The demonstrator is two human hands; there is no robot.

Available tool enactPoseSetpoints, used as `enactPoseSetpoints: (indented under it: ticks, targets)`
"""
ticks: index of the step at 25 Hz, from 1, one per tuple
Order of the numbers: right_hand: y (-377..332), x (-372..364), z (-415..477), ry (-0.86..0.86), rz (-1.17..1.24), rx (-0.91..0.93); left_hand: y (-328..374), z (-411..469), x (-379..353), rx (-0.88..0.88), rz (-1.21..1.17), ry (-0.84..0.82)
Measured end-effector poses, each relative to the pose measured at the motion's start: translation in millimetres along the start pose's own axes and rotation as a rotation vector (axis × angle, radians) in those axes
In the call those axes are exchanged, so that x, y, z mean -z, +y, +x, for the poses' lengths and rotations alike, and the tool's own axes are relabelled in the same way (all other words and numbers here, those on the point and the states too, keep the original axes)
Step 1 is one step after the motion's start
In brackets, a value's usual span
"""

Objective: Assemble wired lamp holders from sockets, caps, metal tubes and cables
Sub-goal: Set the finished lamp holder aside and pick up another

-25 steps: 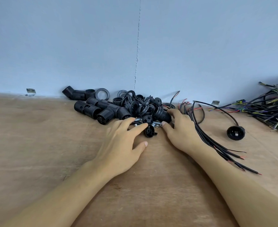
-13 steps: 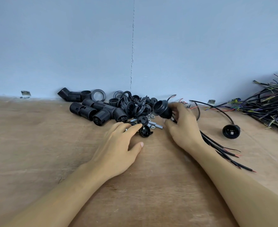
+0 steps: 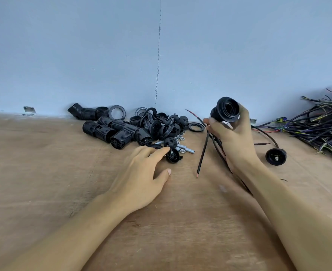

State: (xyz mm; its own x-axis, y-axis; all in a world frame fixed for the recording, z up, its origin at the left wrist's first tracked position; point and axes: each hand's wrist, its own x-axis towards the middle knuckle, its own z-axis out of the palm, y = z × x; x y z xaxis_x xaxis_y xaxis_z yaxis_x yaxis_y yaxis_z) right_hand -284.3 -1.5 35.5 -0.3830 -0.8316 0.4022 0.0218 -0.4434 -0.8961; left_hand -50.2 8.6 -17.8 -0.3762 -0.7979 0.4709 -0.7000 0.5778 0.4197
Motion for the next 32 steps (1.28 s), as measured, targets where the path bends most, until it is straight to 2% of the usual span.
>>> enactPoseSetpoints:
  ticks: [5,10,13,16,18,20,22,24,26,30,32]
  targets:
    - [-13,1,6,-0.012,0.209,-0.167,6,-4,5,-0.109,0.053,-0.01]
    - [-31,8,10,-0.035,0.739,-0.35,15,-5,8,-0.181,0.101,-0.043]
    - [-38,10,9,0.002,0.906,-0.339,14,-4,7,-0.157,0.096,-0.092]
    - [-50,15,12,-0.106,1.024,-0.302,13,-3,5,-0.132,0.092,-0.127]
    - [-53,15,13,-0.218,1.038,-0.334,13,-2,5,-0.122,0.088,-0.141]
    - [-45,9,9,-0.231,0.839,-0.393,13,-3,5,-0.113,0.086,-0.151]
    - [-30,3,5,-0.133,0.644,-0.447,12,-3,6,-0.103,0.077,-0.161]
    - [-18,2,4,0.002,0.588,-0.475,12,-3,6,-0.095,0.069,-0.164]
    - [-20,4,7,0.053,0.63,-0.467,12,-3,6,-0.094,0.066,-0.165]
    - [-43,9,11,0.037,1.019,-0.339,12,-2,5,-0.085,0.056,-0.164]
    - [-56,11,13,0.05,1.089,-0.264,12,-2,5,-0.084,0.057,-0.162]
